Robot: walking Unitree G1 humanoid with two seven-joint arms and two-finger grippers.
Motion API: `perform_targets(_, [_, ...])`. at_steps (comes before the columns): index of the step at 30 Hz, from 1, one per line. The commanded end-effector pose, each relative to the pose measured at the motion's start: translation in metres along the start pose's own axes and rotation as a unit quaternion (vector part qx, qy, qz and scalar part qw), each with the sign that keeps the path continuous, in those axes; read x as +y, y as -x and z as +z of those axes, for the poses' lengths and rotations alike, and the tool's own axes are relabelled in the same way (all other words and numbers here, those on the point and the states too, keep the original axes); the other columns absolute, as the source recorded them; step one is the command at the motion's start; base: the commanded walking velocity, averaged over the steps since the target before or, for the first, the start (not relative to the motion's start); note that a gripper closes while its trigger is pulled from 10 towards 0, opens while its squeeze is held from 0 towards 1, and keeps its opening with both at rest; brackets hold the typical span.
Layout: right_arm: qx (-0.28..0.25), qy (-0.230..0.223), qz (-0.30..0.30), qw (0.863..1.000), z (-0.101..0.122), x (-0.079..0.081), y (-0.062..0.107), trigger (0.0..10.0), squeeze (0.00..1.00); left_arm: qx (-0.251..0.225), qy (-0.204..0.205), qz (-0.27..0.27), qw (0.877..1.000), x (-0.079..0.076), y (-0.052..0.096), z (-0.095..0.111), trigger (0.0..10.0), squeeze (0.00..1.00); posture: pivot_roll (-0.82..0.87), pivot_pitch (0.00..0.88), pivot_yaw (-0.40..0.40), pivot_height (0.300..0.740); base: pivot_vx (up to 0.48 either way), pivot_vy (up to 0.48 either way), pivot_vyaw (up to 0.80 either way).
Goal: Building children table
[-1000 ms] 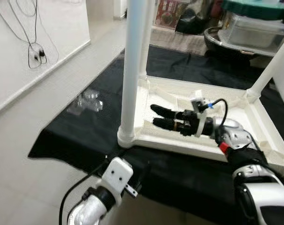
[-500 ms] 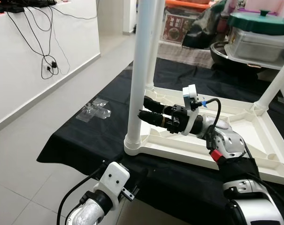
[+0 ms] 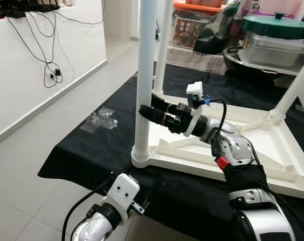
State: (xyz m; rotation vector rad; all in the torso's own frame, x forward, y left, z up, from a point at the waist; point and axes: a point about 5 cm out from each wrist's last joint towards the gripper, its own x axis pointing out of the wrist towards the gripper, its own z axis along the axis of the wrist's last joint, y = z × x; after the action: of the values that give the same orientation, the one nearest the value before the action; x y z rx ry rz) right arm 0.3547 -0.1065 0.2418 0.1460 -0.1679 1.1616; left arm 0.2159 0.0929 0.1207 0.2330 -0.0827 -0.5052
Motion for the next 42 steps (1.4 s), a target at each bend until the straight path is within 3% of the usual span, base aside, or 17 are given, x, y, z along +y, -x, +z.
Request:
perform_targets(1, [0.004,0.01,-0.004,1.0,0.002,0.003,-0.007,10.0,0.0,0.001,-0.001,-0.004,1.0,-0.002,0.0,-0.002,10.0,0.0,0.07,0.01,-0.089,0.74,0.0,0.0,0.0])
perform_targets(12, [-0.005,0.014,0.006,1.0,0.004,0.013,-0.024,10.0,0.0,0.0,0.001,-0.006,1.0,-0.003,-0.001,-0.004,10.0,0.0,0.07,0.0,-0.092,0.74,0.0,0.0,0.0])
perform_targets(15, [-0.015,0.018,0.032,0.999,0.007,0.026,-0.033,10.0,0.0,0.0,0.0,-0.007,1.0,-0.003,-0.001,-0.004,10.0,0.0,0.07,0.0,-0.093,0.74,0.0,0.0,0.0])
perform_targets(25, [-0.003,0.017,0.001,1.0,0.001,0.032,-0.044,10.0,0.0,-0.001,-0.001,-0.006,1.0,-0.002,-0.002,-0.004,10.0,0.0,0.07,0.005,-0.093,0.74,0.0,0.0,0.0])
perform_targets(26, [0.007,0.025,-0.024,0.999,-0.003,0.028,-0.046,1.5,0.0,-0.002,-0.001,-0.003,1.0,-0.002,-0.002,-0.004,10.0,0.0,0.07,0.009,-0.092,0.74,0.0,0.0,0.0])
perform_targets(27, [0.007,0.025,-0.024,0.999,-0.003,0.028,-0.046,1.5,0.0,-0.002,-0.001,-0.003,1.0,-0.002,-0.002,-0.004,10.0,0.0,0.07,0.009,-0.092,0.74,0.0,0.0,0.0])
perform_targets(28, [0.036,0.04,-0.069,0.996,-0.011,0.02,-0.045,0.0,0.0,-0.005,-0.002,0.003,1.0,0.0,-0.002,-0.003,10.0,0.0,0.07,0.007,-0.095,0.74,0.0,0.0,0.0])
perform_targets(36, [0.078,0.052,-0.157,0.983,-0.019,0.001,-0.037,0.0,0.0,-0.005,-0.001,0.007,1.0,0.001,-0.002,-0.003,10.0,0.0,0.07,0.014,-0.096,0.74,0.0,0.0,0.0])
perform_targets(38, [0.097,0.068,-0.217,0.969,-0.018,-0.01,-0.033,0.0,0.0,-0.005,-0.001,0.006,1.0,0.001,-0.002,-0.002,10.0,0.0,0.07,0.014,-0.096,0.74,0.0,0.0,0.0])
perform_targets(39, [0.105,0.07,-0.268,0.955,-0.018,-0.018,-0.029,0.0,0.0,-0.005,-0.002,0.005,1.0,0.001,-0.002,-0.003,10.0,0.0,0.06,0.016,-0.093,0.74,0.0,0.0,0.0])
perform_targets(42, [0.111,0.071,-0.304,0.943,-0.019,-0.022,-0.027,0.0,0.0,-0.005,-0.002,0.005,1.0,0.0,-0.002,-0.003,10.0,0.0,0.06,0.016,-0.093,0.74,0.0,0.0,0.0])
